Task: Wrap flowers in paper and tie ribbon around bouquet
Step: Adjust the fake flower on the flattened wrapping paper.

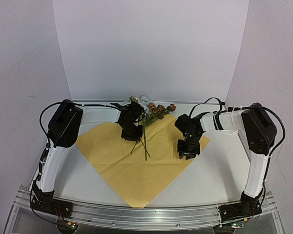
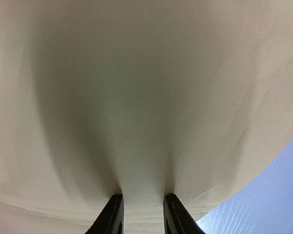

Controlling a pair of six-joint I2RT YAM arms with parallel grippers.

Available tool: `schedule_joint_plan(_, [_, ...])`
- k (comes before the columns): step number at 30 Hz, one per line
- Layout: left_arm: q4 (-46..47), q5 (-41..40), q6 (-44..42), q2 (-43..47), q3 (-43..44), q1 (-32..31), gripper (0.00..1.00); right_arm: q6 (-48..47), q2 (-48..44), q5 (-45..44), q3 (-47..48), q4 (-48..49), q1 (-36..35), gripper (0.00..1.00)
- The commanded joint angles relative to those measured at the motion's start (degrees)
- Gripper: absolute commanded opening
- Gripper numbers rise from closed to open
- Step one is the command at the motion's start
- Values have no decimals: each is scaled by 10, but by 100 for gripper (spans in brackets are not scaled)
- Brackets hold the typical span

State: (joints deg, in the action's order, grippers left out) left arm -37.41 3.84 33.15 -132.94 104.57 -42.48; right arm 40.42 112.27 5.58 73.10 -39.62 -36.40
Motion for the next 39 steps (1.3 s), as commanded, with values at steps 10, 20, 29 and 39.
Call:
schedule_joint_plan(10, [5,31,0,60,-16,-8,1,18,10,-15,-7,2,3,30])
schedule_joint_plan(20, [31,53,33,101,-72,-18,0,24,19,-11,-3,2,3,30])
schedule_joint_plan(29, [60,74,56,99,-114,-28,4,24,20,-7,3,2,3,30])
schedule_joint_plan(39, [53,36,51,153,-124,-26,47,12,-52,21,-2,1,2,49])
